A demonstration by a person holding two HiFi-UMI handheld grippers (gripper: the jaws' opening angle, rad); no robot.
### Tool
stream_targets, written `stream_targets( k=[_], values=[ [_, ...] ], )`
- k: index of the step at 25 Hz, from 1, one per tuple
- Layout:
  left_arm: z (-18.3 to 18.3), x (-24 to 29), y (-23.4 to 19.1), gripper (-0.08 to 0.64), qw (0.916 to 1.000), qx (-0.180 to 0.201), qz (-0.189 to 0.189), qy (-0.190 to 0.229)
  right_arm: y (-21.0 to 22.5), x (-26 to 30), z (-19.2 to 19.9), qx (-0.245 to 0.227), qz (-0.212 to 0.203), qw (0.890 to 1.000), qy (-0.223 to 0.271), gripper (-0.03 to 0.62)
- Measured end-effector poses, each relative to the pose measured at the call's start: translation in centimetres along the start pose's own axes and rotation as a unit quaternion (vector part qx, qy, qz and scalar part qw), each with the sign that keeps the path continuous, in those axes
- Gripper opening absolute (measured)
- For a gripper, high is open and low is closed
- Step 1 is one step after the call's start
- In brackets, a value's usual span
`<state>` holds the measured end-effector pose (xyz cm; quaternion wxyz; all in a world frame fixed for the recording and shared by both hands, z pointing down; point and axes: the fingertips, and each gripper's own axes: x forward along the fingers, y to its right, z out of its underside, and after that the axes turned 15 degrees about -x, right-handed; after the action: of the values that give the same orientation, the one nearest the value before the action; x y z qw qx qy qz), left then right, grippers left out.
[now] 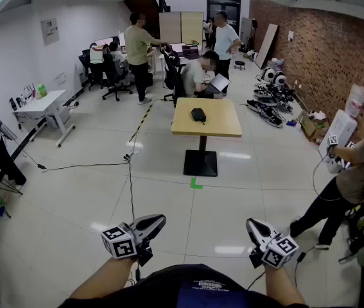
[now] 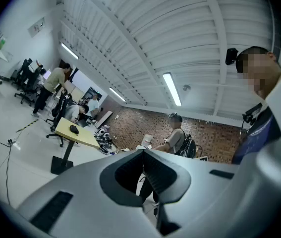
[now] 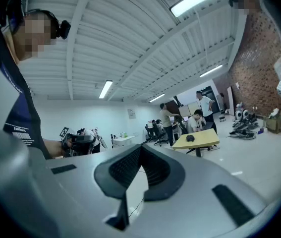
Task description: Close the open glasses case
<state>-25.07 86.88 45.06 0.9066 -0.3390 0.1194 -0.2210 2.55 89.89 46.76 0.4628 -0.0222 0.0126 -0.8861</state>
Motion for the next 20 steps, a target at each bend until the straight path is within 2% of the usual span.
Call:
stream_targets(
  k=[3,10,15,20],
  values=[
    [0.2,2.2,0.7,0.003,1.0000,-0.001,-0.005,0.003,1.8,-1.7,0.4,-0.021,-0.004,1.000,-0.008,-0.011],
    [1.0,6.4,1.0,0.003,1.0000,-0.006,-0.005,0.003,5.3,-2.8,-0.1,-0.022,-0.010,1.000,-0.006,-0.009],
    [0.2,7.8,-0.8,0.003,0.9999,-0.006,-0.007,-0.006,6.7,0.2,-0.2,-0.023,-0.022,0.999,-0.008,-0.002],
    [-2.8,8.3,-6.0,0.005,0.9998,-0.016,-0.007,0.003,8.0,6.3,0.3,-0.025,-0.028,0.999,-0.016,0.005]
  ],
)
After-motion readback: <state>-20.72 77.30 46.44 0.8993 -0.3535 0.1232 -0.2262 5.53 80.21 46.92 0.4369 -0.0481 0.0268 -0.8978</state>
